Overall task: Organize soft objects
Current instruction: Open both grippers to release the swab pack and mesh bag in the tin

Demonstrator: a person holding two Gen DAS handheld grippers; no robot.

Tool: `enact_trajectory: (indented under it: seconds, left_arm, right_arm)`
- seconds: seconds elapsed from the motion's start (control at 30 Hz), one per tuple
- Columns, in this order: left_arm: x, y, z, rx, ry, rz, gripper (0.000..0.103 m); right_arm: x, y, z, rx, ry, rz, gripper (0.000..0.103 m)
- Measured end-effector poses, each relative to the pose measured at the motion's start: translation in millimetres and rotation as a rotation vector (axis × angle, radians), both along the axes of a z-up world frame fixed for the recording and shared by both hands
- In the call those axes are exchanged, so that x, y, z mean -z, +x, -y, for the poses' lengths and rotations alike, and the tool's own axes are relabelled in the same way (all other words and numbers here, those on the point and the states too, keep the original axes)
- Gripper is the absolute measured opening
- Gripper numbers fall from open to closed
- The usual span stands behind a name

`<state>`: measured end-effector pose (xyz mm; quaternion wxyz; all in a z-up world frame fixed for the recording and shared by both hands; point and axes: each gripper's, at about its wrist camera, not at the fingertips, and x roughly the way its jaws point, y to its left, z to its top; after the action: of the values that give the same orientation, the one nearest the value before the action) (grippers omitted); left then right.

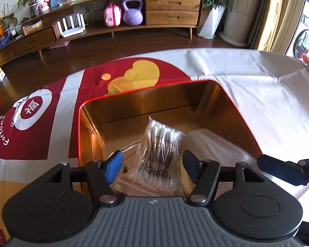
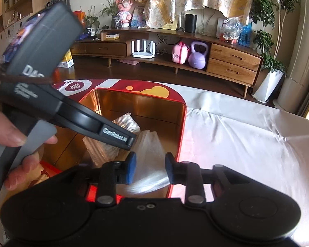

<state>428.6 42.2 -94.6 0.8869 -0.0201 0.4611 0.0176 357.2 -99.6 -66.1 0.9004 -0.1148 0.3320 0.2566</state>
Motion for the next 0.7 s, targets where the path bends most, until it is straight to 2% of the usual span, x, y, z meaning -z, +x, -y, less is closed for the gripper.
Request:
enact_trajectory:
  seconds: [0.53,0.7]
  left_arm:
    - [-55.5,-50.8,-0.8,0.003,-0.003,0.088,0.064]
    - [-74.5,-72.7,0.3,0.008,-0.001,0.116,0.064]
  right_arm:
    - [-42.1,-30.3,22.0,0.027,0.072,-0.001,0.046]
    - [-56.3,-45.5,25.8,0.034,0.088,0.018,0.056]
